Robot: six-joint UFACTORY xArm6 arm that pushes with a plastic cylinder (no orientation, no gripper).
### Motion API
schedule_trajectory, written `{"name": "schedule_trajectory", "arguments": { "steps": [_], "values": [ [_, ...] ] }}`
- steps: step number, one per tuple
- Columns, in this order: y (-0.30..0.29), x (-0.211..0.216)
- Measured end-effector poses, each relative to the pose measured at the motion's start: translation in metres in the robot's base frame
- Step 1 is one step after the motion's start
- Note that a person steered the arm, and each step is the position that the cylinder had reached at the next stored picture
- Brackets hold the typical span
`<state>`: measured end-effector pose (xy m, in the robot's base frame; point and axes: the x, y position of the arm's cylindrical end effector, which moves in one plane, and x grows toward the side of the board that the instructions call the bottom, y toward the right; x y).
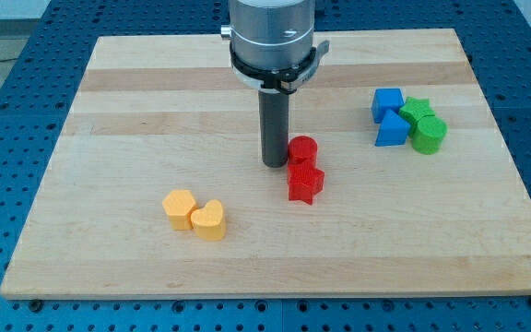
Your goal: Separate blue blocks and green star from the green circle
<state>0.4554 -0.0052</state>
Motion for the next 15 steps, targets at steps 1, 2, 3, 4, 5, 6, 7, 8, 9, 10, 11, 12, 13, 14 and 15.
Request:
{"name": "schedule_trajectory", "arguments": {
  "steps": [1, 2, 3, 4, 5, 6, 7, 8, 9, 10, 11, 12, 13, 14, 15],
  "values": [
    [-0.004, -0.010],
    [0.007, -0.039],
    [0.050, -0.044],
    [0.088, -0.039],
    [0.108, -0.015],
    [0.134, 0.006],
    [0.145, -0.009],
    [0.163, -0.040],
    [0.170, -0.072],
    [0.170, -0.101],
    [0.177, -0.125],
    [0.222, -0.128],
    [0.253, -0.128],
    [0.246, -0.108],
    [0.234, -0.083]
  ]
}}
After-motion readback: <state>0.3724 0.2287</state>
